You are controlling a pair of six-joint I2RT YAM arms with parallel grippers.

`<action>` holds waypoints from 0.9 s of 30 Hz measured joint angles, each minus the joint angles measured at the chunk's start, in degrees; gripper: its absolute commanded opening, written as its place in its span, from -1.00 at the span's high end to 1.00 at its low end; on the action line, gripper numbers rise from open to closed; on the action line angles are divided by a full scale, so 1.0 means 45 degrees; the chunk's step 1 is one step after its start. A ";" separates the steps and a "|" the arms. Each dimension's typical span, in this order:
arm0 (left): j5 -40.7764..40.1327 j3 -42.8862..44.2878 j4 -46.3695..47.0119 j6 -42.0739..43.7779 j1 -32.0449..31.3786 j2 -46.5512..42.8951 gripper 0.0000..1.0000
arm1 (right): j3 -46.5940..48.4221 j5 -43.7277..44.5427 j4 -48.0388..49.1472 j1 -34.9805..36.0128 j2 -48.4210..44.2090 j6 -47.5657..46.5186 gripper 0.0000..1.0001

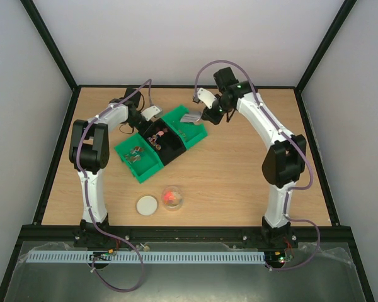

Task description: Pack the candies

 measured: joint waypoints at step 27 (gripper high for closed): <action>-0.0058 -0.0141 0.0277 -0.0151 -0.0228 -0.0044 0.96 | 0.2914 0.3313 -0.2939 0.1200 0.3293 -0.2074 0.97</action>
